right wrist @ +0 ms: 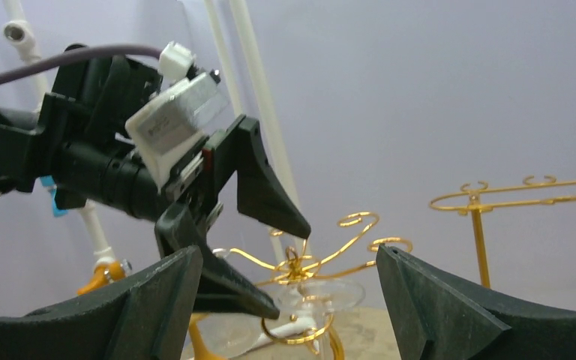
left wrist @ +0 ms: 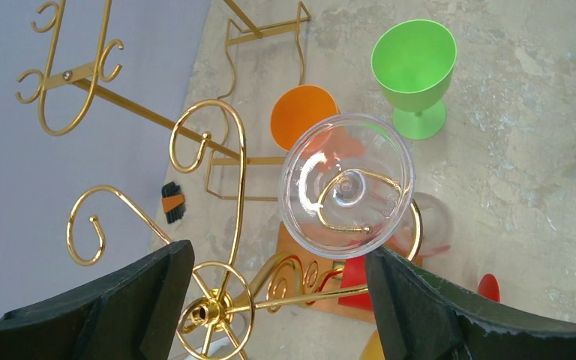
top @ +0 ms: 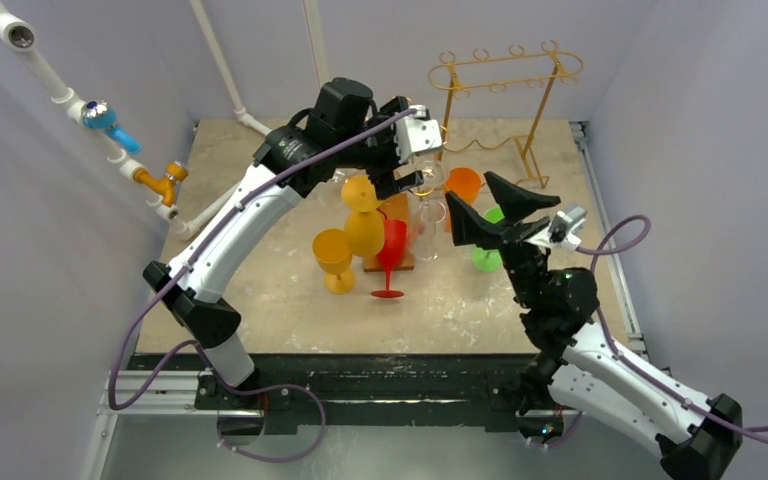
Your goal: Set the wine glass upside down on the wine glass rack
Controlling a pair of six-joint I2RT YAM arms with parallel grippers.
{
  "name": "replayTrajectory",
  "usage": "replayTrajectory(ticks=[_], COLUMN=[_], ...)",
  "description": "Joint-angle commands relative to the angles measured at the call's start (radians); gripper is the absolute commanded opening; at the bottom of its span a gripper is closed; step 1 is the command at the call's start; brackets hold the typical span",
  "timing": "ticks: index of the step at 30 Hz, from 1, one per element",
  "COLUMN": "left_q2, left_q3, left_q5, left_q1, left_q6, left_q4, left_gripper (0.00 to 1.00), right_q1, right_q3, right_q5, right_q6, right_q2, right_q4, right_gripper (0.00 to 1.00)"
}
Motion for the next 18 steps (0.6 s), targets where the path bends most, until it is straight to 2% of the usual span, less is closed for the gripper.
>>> replayTrajectory(ticks=[1,6,11,16,18], left_q2=[-0.044,-0.041,-0.085,-0.083,-0.090], left_q3=[0.025,0.097,0.062,0.136,0.150], left_q5=[-0.067,-0.016,0.017,-0.004,-0.024], left_q1=[-0.002,-0.013,-0.027,-0.028,-0.027], left_q6=[-0.037,-0.052,-0.063,-0.117,-0.124], left_q4=[-0.035,-0.090,-0.088,-0.108,-0.113], left_gripper=[0.90,0.93,0.94,0.97,0.97], right_q1=[0.000,0.000,-0.009,-0.063,-0.114], right_q3=[0.180,0.412,0.670,0.854,0.920], right_q5=[0.081,0.213,0.309,0.275,0.203], right_q6=[0.000,-0.023,-0.062,-0.049,0.008], right_q2=[0.043,0.178,0.340,0.462,0.505], right_q4=[-0.297,-0.481,-0.677,-0.829,-0.901], right_gripper=[0.96,0.94,0.94,0.95,0.91])
